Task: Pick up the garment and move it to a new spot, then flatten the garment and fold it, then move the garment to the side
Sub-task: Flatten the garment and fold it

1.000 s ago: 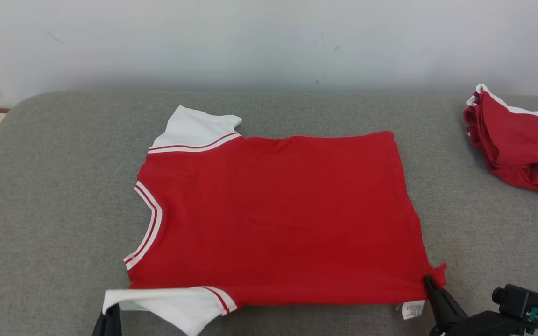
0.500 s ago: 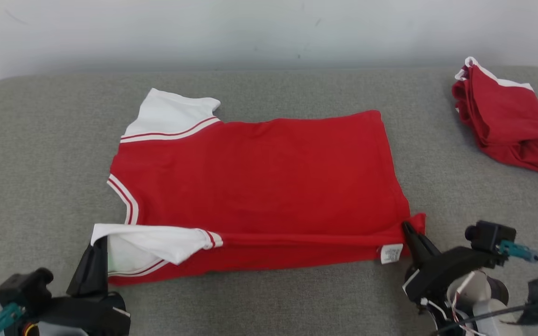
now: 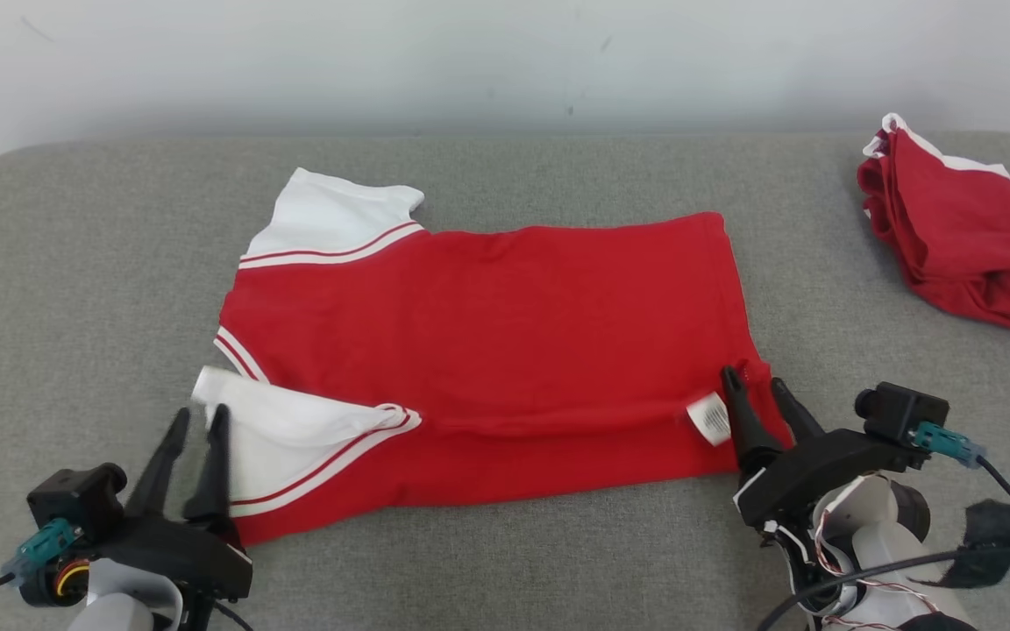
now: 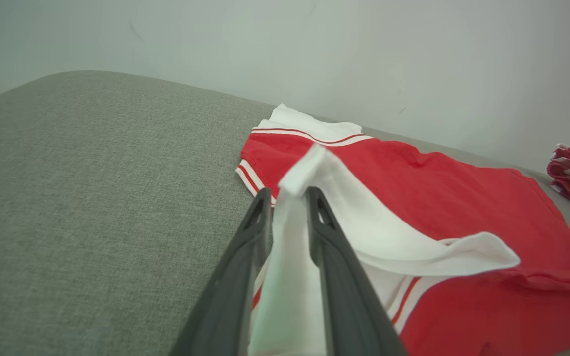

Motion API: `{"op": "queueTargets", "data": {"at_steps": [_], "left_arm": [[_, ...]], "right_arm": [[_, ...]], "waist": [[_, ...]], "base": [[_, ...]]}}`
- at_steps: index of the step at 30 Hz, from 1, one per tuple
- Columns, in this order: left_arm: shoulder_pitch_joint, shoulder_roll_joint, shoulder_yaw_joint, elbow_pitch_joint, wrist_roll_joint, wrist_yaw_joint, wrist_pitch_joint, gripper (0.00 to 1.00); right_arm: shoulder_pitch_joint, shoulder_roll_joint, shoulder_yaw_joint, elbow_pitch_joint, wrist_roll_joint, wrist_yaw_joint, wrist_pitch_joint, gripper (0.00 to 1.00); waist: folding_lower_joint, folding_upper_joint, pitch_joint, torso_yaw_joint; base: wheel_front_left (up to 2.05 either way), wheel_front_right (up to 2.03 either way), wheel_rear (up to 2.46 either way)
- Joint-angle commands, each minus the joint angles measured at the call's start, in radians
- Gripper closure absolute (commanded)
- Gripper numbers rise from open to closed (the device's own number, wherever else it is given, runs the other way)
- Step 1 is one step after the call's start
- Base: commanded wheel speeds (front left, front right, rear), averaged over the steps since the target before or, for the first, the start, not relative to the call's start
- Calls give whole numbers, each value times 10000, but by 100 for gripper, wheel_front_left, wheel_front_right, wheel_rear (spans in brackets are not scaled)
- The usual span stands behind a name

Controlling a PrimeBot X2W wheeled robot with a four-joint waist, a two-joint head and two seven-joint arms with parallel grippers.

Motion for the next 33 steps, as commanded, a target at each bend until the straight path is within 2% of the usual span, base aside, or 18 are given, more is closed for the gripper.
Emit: {"op": "queueTargets", "data": {"at_steps": [1,8,14,18,24,33], "left_arm": [[11,61,20,67,127,27,-104,0],[690,-305,117,-439,421,97,-251,0],[1749,-489,502,-1295,742,298,-250,0],[2353,-553,713,-1575,966,282,-253,0],[2620,-682,886,-1522,1320,250,-254,0],[1999,-812,1048,-556,1711,-10,-254,0]], "right_arm": [[48,-106,52,48,131,1,-175,0],[587,-622,550,-146,491,1,-1235,0],[1121,-1203,879,-293,-44,1,-1850,0],[1276,-1473,932,-230,-405,1,-1988,0],[1340,-1500,887,-98,-753,1,-1926,0],[921,-1342,991,485,-1286,1,-1633,0]], "waist": [[-1,-1,-122,52],[-1,-1,-423,225],[-1,-1,-432,269],[-1,-1,-372,270],[-1,-1,-171,263],[-1,-1,179,258]], "base": [[0,0,0],[0,0,0],[0,0,0],[0,0,0],[0,0,0],[0,0,0]]}}
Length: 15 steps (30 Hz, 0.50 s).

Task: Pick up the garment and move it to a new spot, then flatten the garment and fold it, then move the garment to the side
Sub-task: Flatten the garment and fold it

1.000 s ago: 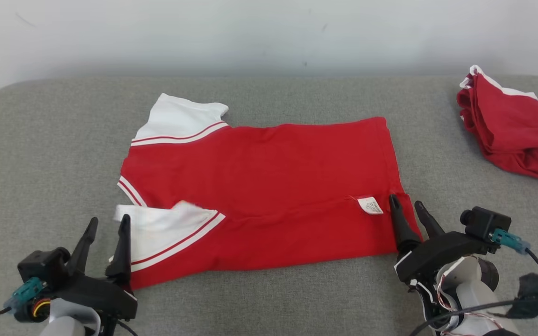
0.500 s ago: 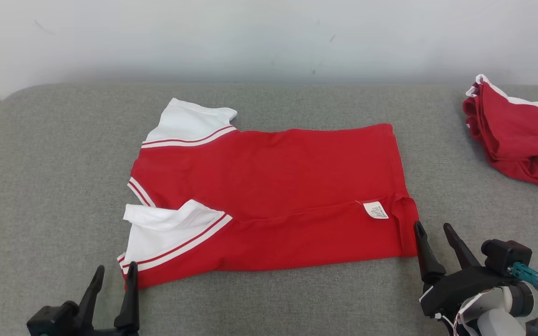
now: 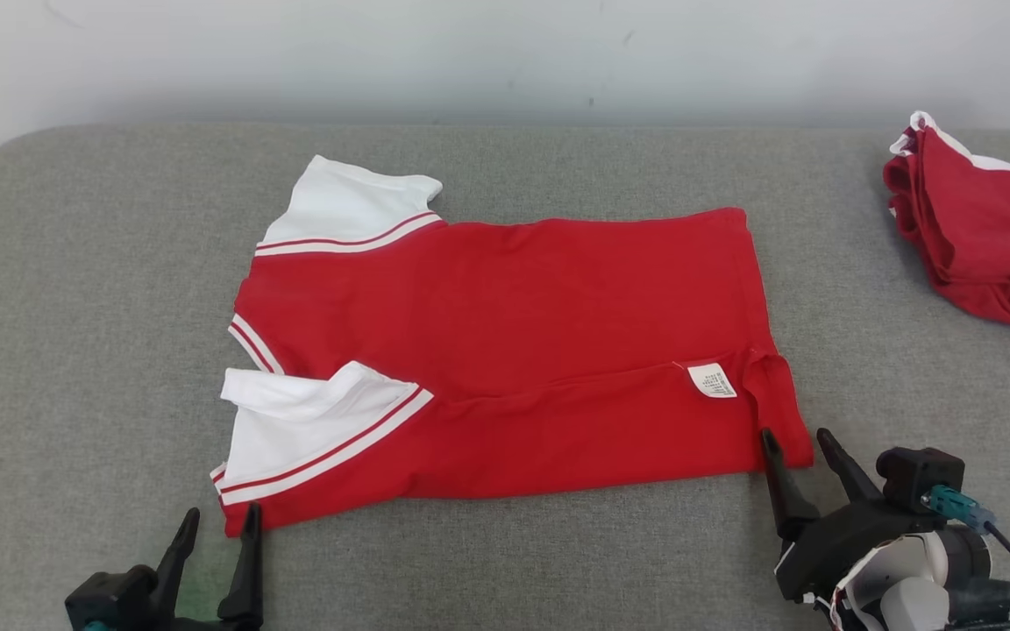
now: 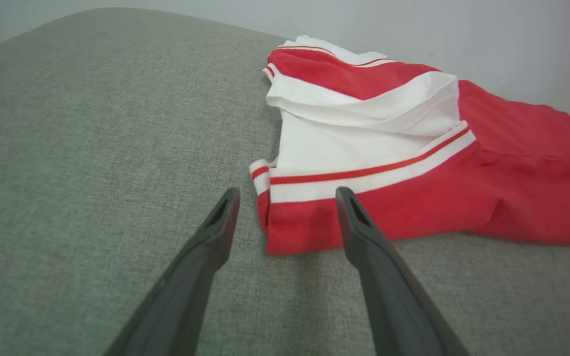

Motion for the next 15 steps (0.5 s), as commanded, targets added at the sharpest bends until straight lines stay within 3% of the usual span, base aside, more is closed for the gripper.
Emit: {"op": "queueTargets", "data": {"at_steps": [1,10,11,12,13,14,15], "left_arm": [[-110,-28,69,200,79,-69,-47,0],[-591,-245,282,1132,276,-421,-47,0],[-602,-288,309,1246,235,-473,-47,0],[-623,-312,323,1349,237,-500,-48,41],[-679,-321,353,1438,263,-535,-48,85],[-741,-331,371,1527,277,-590,-48,100],[-788,-346,378,1591,292,-601,-48,100]], "right_arm": [[-86,13,52,121,-178,1,17,0],[-449,200,102,782,-699,1,80,0],[-469,280,87,888,-666,1,92,15],[-509,317,80,964,-702,1,83,62],[-558,330,77,1024,-753,1,36,100],[-596,356,80,1084,-755,1,3,100],[-627,384,95,1134,-771,1,-18,100]], "waist": [[0,-1,78,-14],[0,-1,234,-58],[0,-1,236,-58],[0,-1,235,-54],[0,-1,235,-49],[0,-1,232,-42],[0,-1,224,-35]], "base": [[0,0,0],[0,0,0],[0,0,0],[0,0,0],[0,0,0],[0,0,0],[0,0,0]]}}
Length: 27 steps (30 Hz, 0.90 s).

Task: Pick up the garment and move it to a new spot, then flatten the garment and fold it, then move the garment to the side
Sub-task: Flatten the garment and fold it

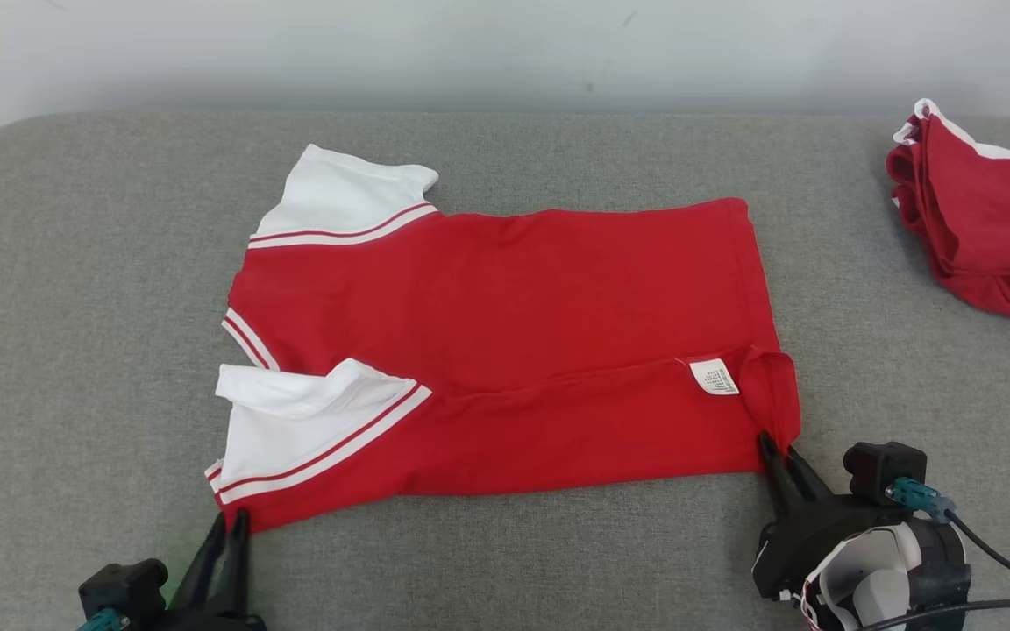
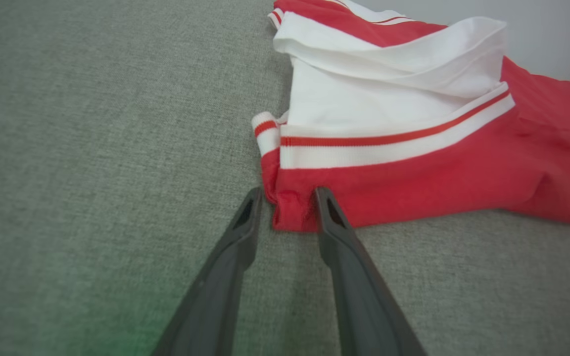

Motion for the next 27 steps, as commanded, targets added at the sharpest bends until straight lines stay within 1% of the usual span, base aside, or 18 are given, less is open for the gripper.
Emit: {"op": "queueTargets", "data": {"at_steps": [1,7,13,14,19,23,27], "left_arm": [[-125,-16,51,112,48,-60,-48,100],[266,-97,317,-9,181,-160,-48,100],[1189,-319,614,-843,253,-187,-48,100],[1598,-378,655,-1236,283,-154,-48,100],[2583,-551,738,-2098,197,13,-48,100],[3102,-608,570,-2360,182,47,-48,100],[3251,-632,413,-2428,188,101,-45,100]], "right_arm": [[-34,62,29,106,-42,1,-81,100],[391,-28,-123,68,309,1,-395,100],[1459,-292,-298,-700,562,-3,-346,100],[1908,-290,-397,-1110,575,-3,-191,100],[2922,-259,-697,-2334,496,-3,369,100],[3517,-255,-982,-3214,364,-3,901,100],[4036,-189,-1274,-3788,286,-3,1387,100]], "waist": [[0,0,-44,27],[0,0,-401,44],[0,0,-838,12],[0,0,-950,-14],[0,0,-1085,-82],[0,0,-1116,-83],[0,0,-1167,-10]], "base": [[0,0,0],[0,0,0],[0,0,0],[0,0,0],[0,0,0],[0,0,0],[0,0,0]]}}
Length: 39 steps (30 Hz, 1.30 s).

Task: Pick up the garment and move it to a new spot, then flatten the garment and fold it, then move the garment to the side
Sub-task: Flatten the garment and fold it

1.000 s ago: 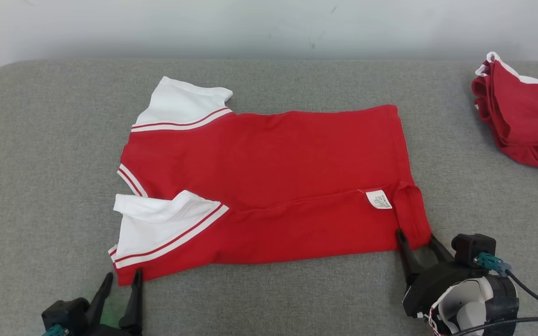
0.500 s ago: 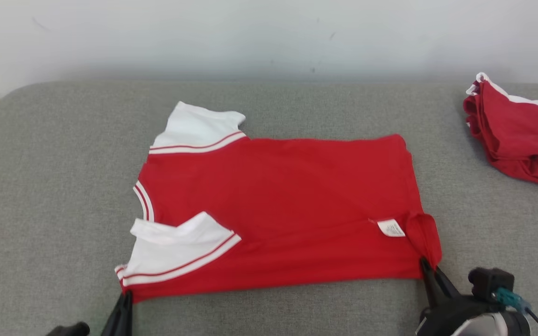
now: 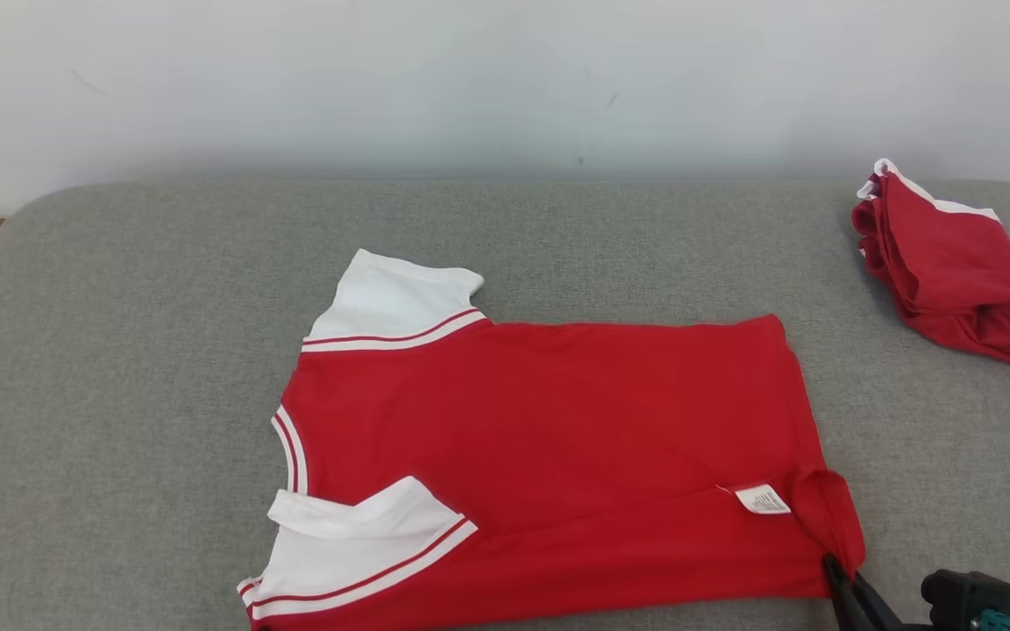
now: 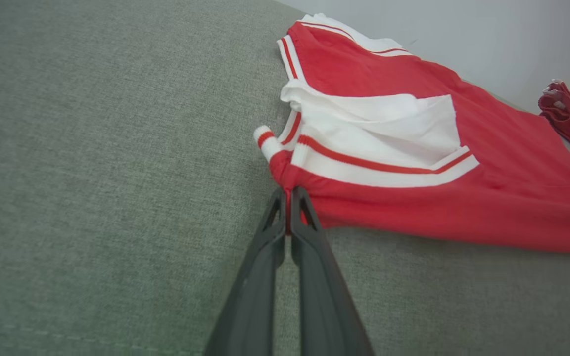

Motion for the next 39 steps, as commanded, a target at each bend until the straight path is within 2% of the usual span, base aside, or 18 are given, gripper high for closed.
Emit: {"op": "queueTargets", "data": {"at_steps": [1,6,7,8,9,10,11,17,22,27,31,35,39], "left_arm": [[70,35,-12,2,-14,51,-43,100],[-53,83,-56,104,15,107,-15,100],[-78,94,-77,128,35,117,15,100],[-100,97,-88,147,40,132,8,80],[-128,98,-87,168,54,152,1,59],[-146,104,-79,178,58,188,-4,17],[-155,104,-58,188,60,224,-10,0],[-128,104,147,-210,145,301,-48,0],[29,272,474,-1478,935,612,-44,0],[276,200,863,-2623,1489,1011,-46,0],[463,105,1034,-3318,1658,1171,-46,0],[449,40,1053,-3371,1470,1094,-47,0],[-116,160,1142,-3138,1098,773,-47,0]], "right_arm": [[307,20,-155,-184,-60,-9,174,100],[553,176,-258,-515,-147,-9,470,100],[551,191,-255,-565,-154,-9,493,71],[547,194,-252,-612,-180,-9,468,18],[552,211,-246,-621,-200,-9,459,0],[560,245,-244,-622,-226,-9,461,0],[545,268,-240,-653,-256,-9,430,0],[257,280,-188,-1041,-538,-9,-384,0],[83,342,-184,-1348,-926,-9,-1311,0],[-6,524,-312,-1447,-1314,-9,-1920,0],[157,701,-491,-1475,-1618,-9,-2211,0],[255,886,-572,-1386,-1737,-9,-2263,0],[-98,935,-360,-1299,-1781,-9,-2225,0]], "waist": [[1,0,-44,70],[1,0,-75,105],[1,0,-82,108],[1,0,-91,113],[1,0,-101,111],[1,0,-112,110],[1,0,-125,108],[1,0,-227,88],[1,0,-384,92],[1,0,-525,149],[1,0,-621,219],[1,0,-562,275],[1,0,-328,71]], "base": [[0,0,0],[0,0,0],[0,0,0],[0,0,0],[0,0,0],[0,0,0],[0,0,0],[0,0,0],[0,0,0],[0,0,0],[0,0,0],[0,0,0],[0,0,0]]}}
